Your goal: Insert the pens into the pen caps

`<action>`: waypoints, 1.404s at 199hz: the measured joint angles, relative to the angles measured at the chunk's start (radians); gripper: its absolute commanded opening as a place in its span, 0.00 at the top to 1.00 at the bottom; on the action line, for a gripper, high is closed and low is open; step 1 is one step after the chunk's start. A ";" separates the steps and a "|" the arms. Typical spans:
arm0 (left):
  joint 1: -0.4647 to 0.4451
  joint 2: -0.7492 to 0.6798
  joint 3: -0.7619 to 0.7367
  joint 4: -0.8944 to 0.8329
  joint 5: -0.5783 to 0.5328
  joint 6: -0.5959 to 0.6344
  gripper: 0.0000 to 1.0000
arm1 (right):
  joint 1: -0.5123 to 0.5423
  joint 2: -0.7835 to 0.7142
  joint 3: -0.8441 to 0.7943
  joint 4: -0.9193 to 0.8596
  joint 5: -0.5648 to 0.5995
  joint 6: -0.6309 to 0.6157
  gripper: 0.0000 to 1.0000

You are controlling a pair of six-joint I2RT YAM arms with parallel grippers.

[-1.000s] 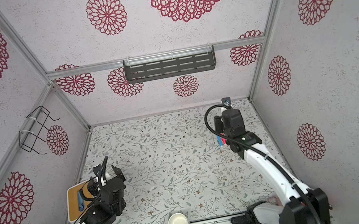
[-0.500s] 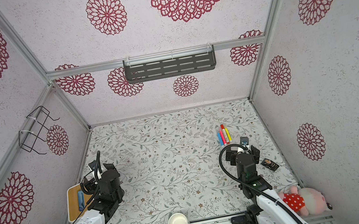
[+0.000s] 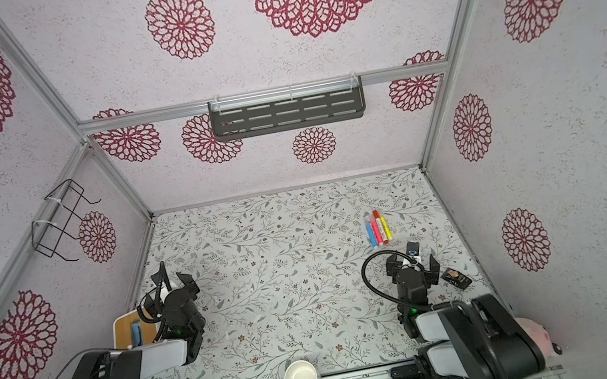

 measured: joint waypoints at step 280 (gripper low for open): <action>0.261 0.074 0.194 -0.226 0.580 -0.080 0.01 | -0.178 0.139 0.187 -0.054 -0.364 -0.003 0.01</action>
